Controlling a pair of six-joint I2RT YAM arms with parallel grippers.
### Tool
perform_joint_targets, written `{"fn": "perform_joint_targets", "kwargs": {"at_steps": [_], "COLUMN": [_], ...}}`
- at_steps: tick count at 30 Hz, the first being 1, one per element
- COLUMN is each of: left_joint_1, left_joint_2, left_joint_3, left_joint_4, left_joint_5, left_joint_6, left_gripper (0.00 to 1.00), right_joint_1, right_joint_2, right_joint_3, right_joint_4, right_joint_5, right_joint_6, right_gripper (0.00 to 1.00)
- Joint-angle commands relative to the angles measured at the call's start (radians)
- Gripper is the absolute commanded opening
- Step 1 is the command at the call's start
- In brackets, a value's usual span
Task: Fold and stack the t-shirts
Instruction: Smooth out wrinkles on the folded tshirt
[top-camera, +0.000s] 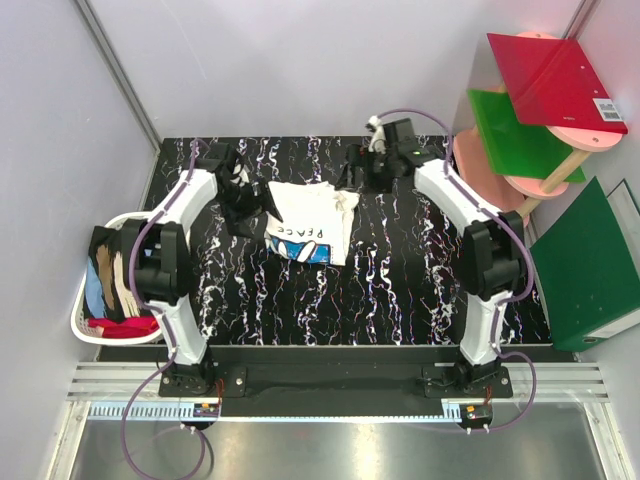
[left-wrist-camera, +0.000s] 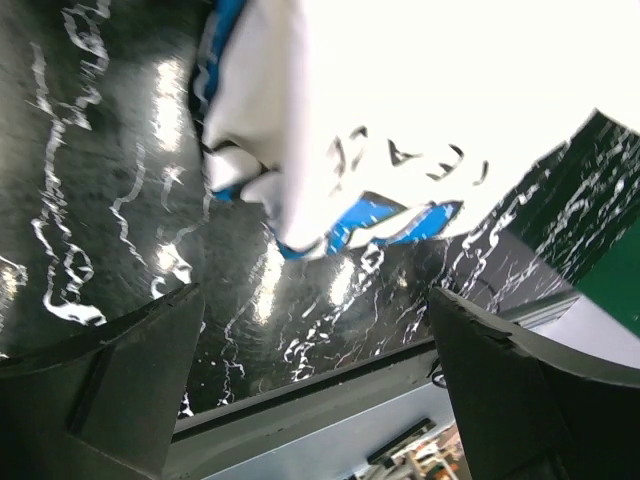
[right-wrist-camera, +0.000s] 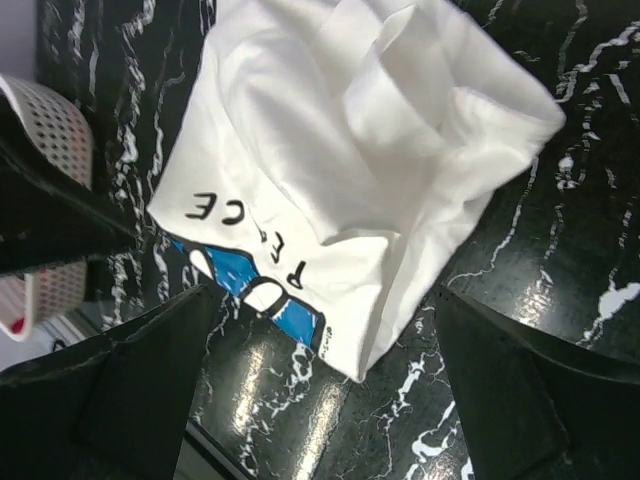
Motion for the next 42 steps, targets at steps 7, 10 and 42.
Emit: {"fn": "perform_joint_targets", "kwargs": {"at_steps": [7, 10, 42], "left_joint_1": [0.066, 0.074, 0.083], "left_joint_2": [0.055, 0.054, 0.064], "left_joint_3": [0.065, 0.050, -0.022], "left_joint_4": [-0.004, -0.003, -0.003], "left_joint_5": [0.032, 0.040, 0.053], "left_joint_6": [-0.005, 0.002, 0.021], "left_gripper": [0.99, 0.99, 0.99], "right_joint_1": [0.120, 0.128, 0.126], "right_joint_2": [0.156, 0.182, 0.196], "right_joint_3": [0.144, 0.158, 0.211], "right_joint_4": [-0.083, -0.086, 0.039], "right_joint_5": [0.188, 0.199, 0.348], "right_joint_6": [-0.157, -0.157, -0.008], "right_gripper": [1.00, 1.00, 0.00]}}
